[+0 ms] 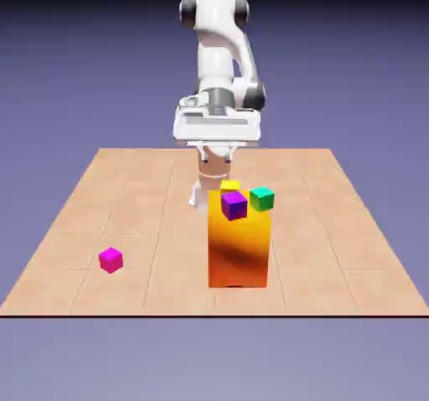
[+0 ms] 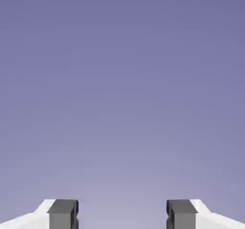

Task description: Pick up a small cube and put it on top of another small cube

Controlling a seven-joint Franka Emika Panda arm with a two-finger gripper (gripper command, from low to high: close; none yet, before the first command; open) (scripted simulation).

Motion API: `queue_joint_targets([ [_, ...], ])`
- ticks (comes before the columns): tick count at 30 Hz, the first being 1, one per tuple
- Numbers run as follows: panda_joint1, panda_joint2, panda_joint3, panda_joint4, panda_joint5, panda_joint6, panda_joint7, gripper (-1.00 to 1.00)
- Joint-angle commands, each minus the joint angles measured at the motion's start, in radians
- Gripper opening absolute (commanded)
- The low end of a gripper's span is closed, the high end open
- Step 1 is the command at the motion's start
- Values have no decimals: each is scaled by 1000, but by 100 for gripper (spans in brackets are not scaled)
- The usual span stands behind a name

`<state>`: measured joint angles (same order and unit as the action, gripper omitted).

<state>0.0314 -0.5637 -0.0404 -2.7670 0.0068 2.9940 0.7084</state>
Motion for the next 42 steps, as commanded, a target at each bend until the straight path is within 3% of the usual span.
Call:
queue_joint_targets([
  [1, 15, 36, -35, 35, -18, -43, -32, 0],
  [28, 238, 1015, -618, 583, -621, -822, -596, 0],
  [31, 193, 1109, -539, 490, -718, -758, -544, 0],
  [36, 123, 1248, -544, 497, -756, -609, -500, 0],
  [37, 123, 1248, -544, 497, -756, -609, -500, -100],
  [42, 187, 1109, -540, 494, -716, -761, -549, -100],
])
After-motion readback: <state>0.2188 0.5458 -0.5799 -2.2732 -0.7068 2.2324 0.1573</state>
